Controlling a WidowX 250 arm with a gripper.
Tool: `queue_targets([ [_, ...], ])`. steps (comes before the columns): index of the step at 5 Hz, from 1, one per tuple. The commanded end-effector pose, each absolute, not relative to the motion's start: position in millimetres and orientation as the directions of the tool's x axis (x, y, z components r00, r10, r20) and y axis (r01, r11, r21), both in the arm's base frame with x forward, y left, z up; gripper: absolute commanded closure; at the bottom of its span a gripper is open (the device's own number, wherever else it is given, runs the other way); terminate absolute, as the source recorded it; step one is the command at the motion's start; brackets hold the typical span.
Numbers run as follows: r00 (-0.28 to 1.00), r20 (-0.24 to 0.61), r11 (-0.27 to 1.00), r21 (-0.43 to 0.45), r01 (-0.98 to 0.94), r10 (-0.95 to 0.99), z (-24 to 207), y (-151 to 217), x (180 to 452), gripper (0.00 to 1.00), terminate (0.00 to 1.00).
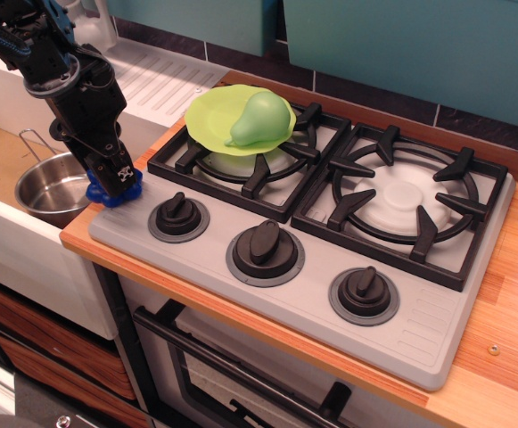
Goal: Put pear on plate and blueberry in pot or pan in sink
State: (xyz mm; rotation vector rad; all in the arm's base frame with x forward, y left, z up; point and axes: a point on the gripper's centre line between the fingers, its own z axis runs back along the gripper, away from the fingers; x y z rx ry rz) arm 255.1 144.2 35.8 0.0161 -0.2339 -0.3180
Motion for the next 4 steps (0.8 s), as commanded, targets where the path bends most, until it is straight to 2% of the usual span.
queue_targets([
  [1,0.919,0.229,0.946,0.129,0.298,-0.321,75.8,148.8,264.7,1.00,0.00],
  [2,0.922,0.210,0.943,0.141,0.302,-0.327,84.1,150.2,260.8,1.00,0.00],
  [4,0.883,0.226,0.907,0.200,0.371,-0.411,81.1,182.7,260.4,1.00,0.00],
])
